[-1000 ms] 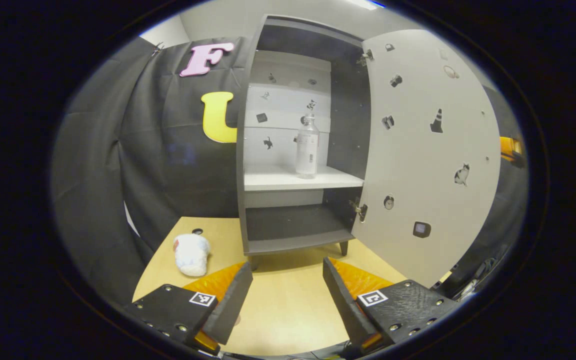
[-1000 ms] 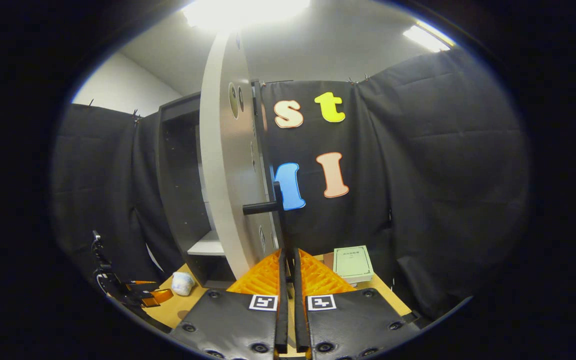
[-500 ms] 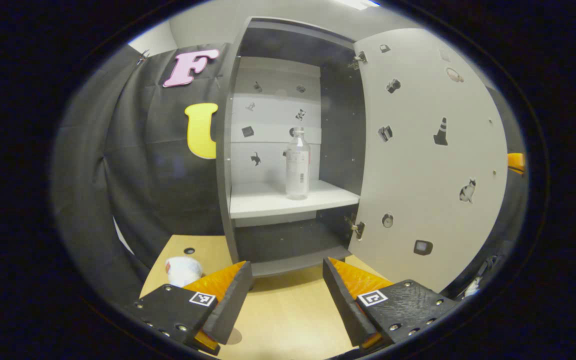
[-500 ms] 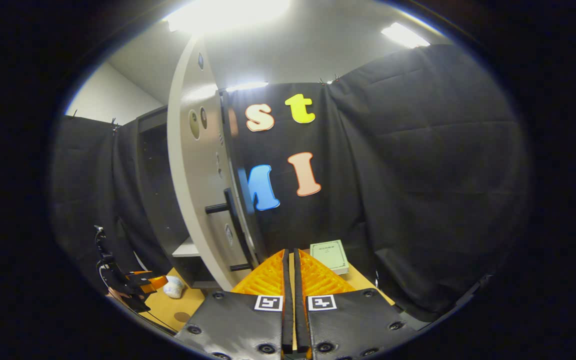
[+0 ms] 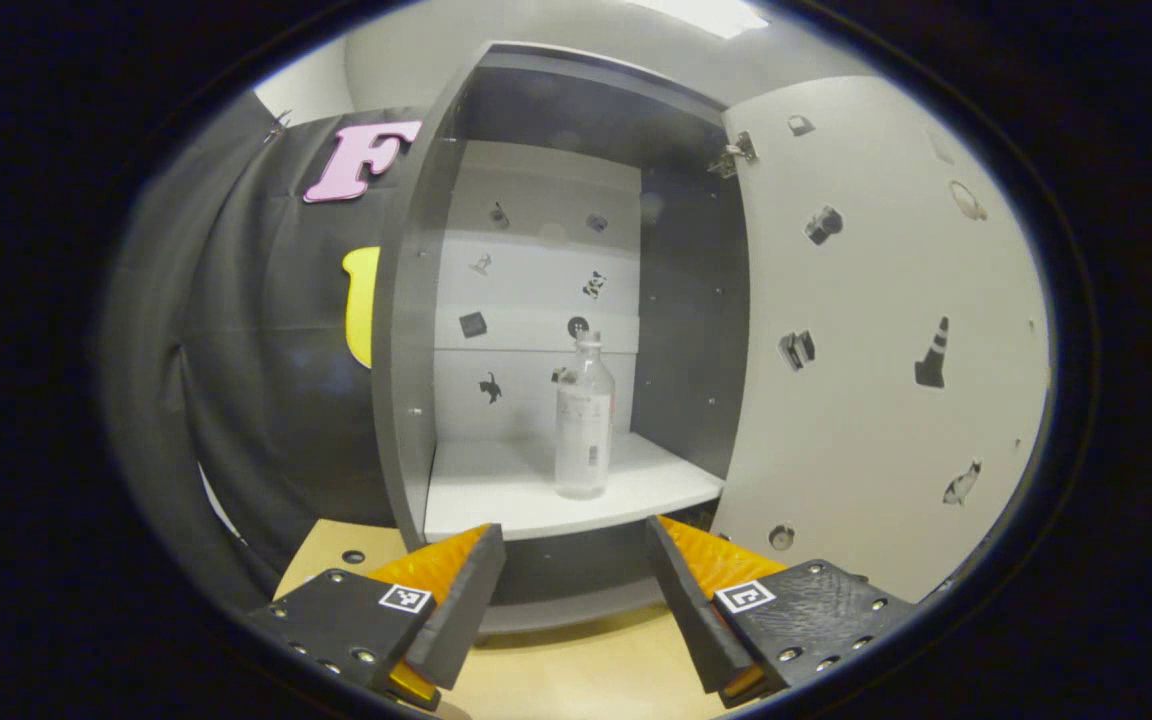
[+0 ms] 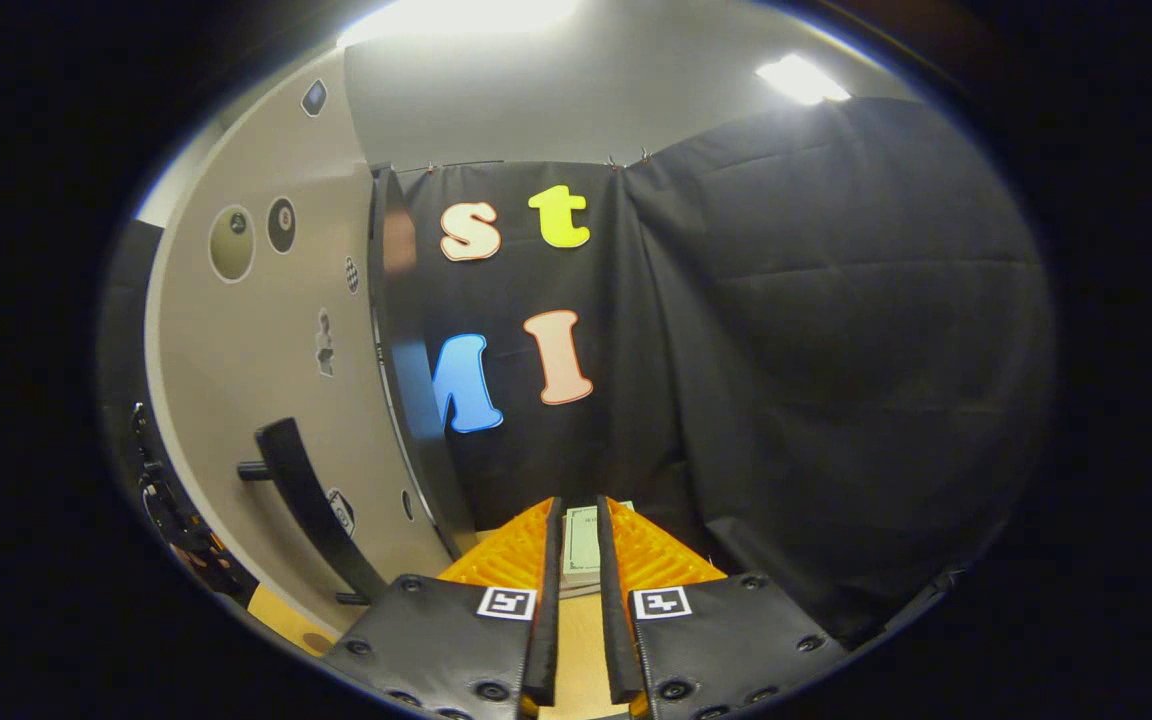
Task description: Open the cabinet door with the right hand, grasp the bottle in the cabinet with the left hand and place it on the coaster, then close the cabinet door with the right hand.
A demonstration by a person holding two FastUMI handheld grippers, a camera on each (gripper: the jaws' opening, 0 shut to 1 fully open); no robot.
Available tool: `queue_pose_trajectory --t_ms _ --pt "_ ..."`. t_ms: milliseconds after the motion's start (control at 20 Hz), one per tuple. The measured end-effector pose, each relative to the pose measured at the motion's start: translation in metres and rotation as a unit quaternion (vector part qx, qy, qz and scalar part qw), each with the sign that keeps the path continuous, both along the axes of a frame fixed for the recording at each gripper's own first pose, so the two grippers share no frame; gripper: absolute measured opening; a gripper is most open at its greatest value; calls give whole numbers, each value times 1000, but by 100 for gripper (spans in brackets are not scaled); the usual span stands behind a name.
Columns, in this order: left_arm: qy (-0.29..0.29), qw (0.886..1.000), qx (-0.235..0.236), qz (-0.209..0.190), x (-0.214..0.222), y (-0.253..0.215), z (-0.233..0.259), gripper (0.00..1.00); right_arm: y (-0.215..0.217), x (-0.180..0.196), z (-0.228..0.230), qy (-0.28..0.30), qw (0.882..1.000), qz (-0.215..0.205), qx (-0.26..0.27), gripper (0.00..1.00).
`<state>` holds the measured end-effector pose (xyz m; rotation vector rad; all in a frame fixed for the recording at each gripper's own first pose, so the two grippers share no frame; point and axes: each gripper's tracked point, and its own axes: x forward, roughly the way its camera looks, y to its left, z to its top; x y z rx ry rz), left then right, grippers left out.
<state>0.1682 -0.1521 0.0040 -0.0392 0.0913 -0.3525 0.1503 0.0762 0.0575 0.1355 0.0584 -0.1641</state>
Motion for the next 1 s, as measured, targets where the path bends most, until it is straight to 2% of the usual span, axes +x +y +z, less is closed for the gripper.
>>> queue_pose_trajectory --t_ms 50,100,150,200,300,350,400,550,600,650,1000 --pt "-9 1000 1 0 12 -1 7 86 1 9 -2 2 1000 7 8 31" --pt "-16 1000 2 -1 21 -3 14 89 -1 19 -6 4 1000 7 15 36" --pt "-23 1000 4 -3 31 -7 20 87 -5 26 -9 4 1000 3 21 41" --pt "-29 1000 7 -4 41 -9 25 86 -8 33 -10 4 1000 1 26 41" --pt "-42 999 19 -8 62 -17 33 86 -14 47 -13 9 999 0 33 65" --pt "-50 998 31 -7 73 -18 34 86 -19 53 -15 10 999 -3 33 81" --pt "-54 998 42 -5 84 -20 35 85 -22 60 -14 9 999 -5 31 83" --pt "-54 997 45 -24 108 -37 30 86 -38 79 -20 26 999 -27 26 99" --pt "-53 997 41 -29 115 -42 30 86 -41 84 -21 28 999 -33 21 92" --pt "-47 998 35 -29 123 -44 27 87 -44 86 -22 28 999 -37 15 98" --pt "-18 999 13 -41 167 -64 9 87 -67 97 -37 50 996 -74 9 98"
